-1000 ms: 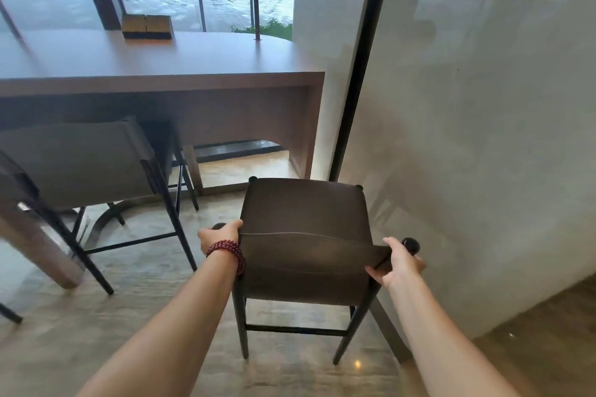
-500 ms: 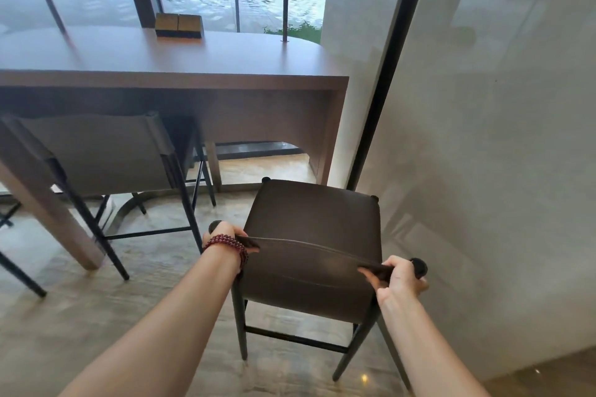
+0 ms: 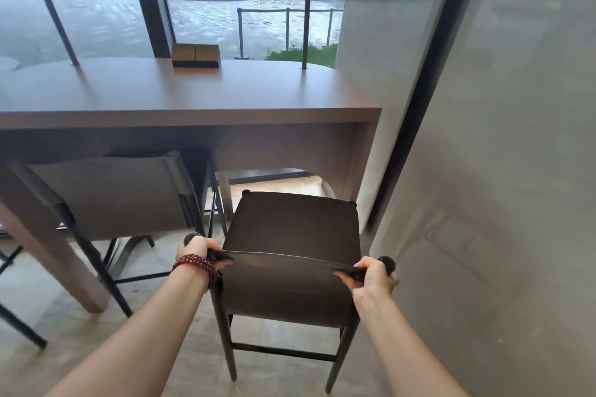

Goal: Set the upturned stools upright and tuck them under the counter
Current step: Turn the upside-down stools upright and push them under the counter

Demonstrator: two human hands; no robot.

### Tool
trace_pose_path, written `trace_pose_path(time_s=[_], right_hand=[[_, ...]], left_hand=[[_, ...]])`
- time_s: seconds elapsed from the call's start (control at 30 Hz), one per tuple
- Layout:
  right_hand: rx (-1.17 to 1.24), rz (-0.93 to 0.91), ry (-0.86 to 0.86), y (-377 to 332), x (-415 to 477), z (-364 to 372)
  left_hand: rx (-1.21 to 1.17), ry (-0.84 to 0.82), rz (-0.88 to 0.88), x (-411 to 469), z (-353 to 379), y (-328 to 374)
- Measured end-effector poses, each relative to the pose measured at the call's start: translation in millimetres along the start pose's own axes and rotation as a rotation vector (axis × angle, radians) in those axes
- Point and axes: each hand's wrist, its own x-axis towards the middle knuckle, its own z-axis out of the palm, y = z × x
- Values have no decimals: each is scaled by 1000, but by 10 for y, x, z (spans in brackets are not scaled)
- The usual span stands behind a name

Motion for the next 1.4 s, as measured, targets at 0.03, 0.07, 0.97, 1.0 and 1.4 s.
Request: trace_pose_path(time_s=[0.03,0.07,0.97,1.0,1.4], right_hand=[[6,-5,-9,28,44,142],[10,-12,-10,26,87,311],[-88,13,-127,307,1107,2150],[-80,11,-134,314,1133,2159],[-112,67,-207,481,1071,2012]], left_hand=[[-7,-8,20,9,67,123],[1,-27,43,43,167,266],[-150,-65,56,1273,680,1157],[-155,-78,52,1292,691,1175],[-182,-216,-50,1383,339,1061]])
